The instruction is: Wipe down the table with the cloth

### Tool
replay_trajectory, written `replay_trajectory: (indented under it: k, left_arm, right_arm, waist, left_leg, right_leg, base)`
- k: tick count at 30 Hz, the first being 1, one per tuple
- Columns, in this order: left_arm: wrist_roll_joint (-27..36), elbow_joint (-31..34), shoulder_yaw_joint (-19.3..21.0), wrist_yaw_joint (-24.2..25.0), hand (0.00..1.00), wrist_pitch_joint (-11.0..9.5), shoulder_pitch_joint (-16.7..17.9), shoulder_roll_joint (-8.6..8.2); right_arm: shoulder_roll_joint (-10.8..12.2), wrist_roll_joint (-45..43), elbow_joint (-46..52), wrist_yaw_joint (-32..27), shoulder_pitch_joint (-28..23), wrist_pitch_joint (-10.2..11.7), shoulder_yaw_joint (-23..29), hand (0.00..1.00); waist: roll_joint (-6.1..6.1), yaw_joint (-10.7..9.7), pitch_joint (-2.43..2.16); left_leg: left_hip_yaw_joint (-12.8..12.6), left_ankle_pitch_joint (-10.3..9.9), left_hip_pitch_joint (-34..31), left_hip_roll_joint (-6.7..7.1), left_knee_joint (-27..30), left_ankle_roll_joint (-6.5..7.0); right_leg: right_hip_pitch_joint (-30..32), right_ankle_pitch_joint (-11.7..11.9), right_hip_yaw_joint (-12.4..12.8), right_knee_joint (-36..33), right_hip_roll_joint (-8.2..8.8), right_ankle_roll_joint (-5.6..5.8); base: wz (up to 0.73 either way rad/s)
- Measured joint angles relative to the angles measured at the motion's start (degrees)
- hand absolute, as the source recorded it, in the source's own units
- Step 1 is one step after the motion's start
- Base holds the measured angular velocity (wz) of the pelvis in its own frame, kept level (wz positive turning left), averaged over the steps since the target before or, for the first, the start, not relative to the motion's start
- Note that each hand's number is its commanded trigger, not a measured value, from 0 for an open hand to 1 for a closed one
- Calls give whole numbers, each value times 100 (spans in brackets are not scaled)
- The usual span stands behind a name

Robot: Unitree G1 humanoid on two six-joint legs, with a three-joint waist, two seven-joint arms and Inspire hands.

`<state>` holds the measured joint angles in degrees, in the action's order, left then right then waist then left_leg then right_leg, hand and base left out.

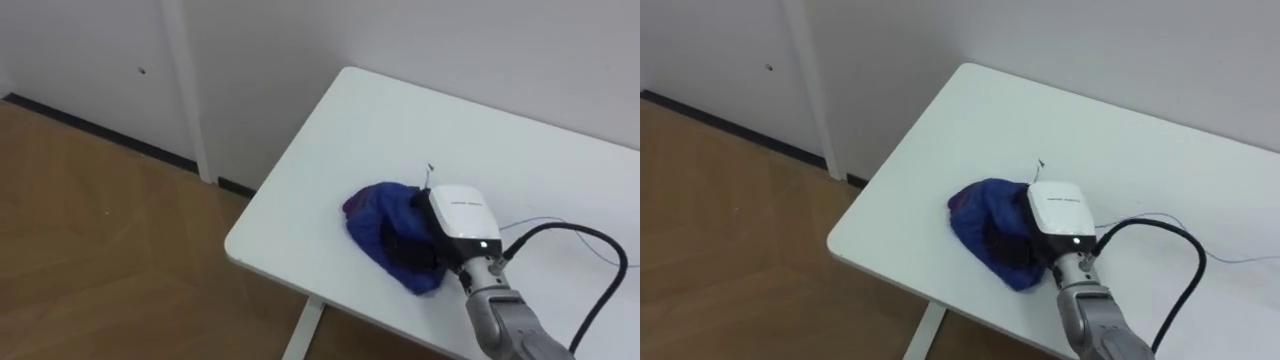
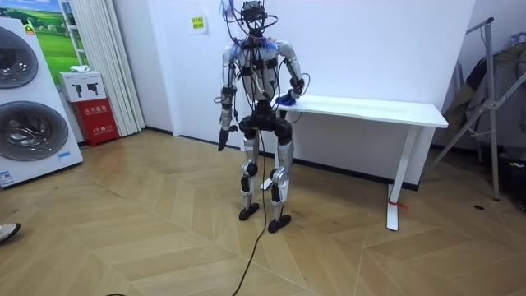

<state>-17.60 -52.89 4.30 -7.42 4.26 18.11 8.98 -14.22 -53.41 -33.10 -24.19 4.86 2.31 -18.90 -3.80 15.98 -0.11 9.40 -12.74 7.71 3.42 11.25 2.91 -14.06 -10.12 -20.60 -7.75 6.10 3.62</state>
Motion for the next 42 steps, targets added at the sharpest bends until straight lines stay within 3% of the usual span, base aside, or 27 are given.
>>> replay_trajectory:
  k: [6,11,14,17,19,20,22,26,28,35,42]
  left_arm:
    - [88,-10,-9,-91,0,48,-30,-231]
    - [148,11,-7,-90,0,48,-45,-231]
    - [234,87,11,-52,0,47,-3,-191]
    - [241,124,8,91,0,43,28,-119]
    - [256,124,8,146,0,46,45,-48]
    - [302,121,8,146,0,48,53,-17]
    - [461,110,10,145,0,49,129,88]
    - [461,109,55,144,0,47,163,151]
    - [455,104,61,144,0,30,147,178]
    - [452,99,307,129,0,2,161,178]
    - [389,100,583,136,0,-18,187,197]
  right_arm:
    - [115,497,198,477,114,-101,46,100]
    - [73,1382,-156,824,494,-65,140,100]
    - [50,1770,-993,893,997,124,536,100]
    - [-277,2143,-1767,903,1496,212,950,100]
    - [-740,2506,-2193,876,1707,255,1058,100]
    - [-825,2549,-2299,857,1720,264,1127,100]
    - [-1030,2605,-2591,722,1723,321,1410,100]
    - [-1210,2729,-2925,619,1702,331,1595,100]
    - [-1265,2812,-2957,518,1453,374,1651,100]
    - [-1264,2906,-2962,367,644,469,2273,100]
    - [-1277,2809,-3051,295,185,453,2706,100]
  waist:
    - [14,-14,13]
    - [0,-55,55]
    - [13,-113,59]
    - [1,-184,52]
    - [48,-181,58]
    - [54,-185,52]
    - [47,-271,43]
    - [18,-457,43]
    - [-23,-556,34]
    - [-154,-739,43]
    - [-217,-811,-3]
  left_leg:
    - [-85,0,-27,-16,-13,0]
    - [-73,4,-120,-15,16,-7]
    - [-27,5,-196,-8,47,-7]
    - [19,74,-385,15,59,4]
    - [24,91,-439,22,56,16]
    - [24,93,-455,27,53,17]
    - [30,98,-500,28,54,17]
    - [19,98,-422,25,22,17]
    - [7,98,-323,24,2,17]
    - [-32,97,-61,36,-48,17]
    - [-90,94,-7,34,-51,19]
  right_leg:
    - [66,-2,97,-1,-8,4]
    - [138,-2,46,-5,-7,4]
    - [220,-2,57,-6,0,4]
    - [367,-1,29,-7,34,6]
    - [442,5,1,-6,58,16]
    - [455,5,0,-6,60,16]
    - [496,5,-19,-8,65,16]
    - [472,5,-7,-6,67,16]
    - [379,5,7,-8,71,16]
    - [97,7,3,-1,77,18]
    - [28,9,26,-11,79,22]
  base:
    - [-8]
    - [0]
    - [7]
    - [13]
    - [5]
    - [4]
    - [7]
    - [2]
    - [7]
    - [8]
    - [0]
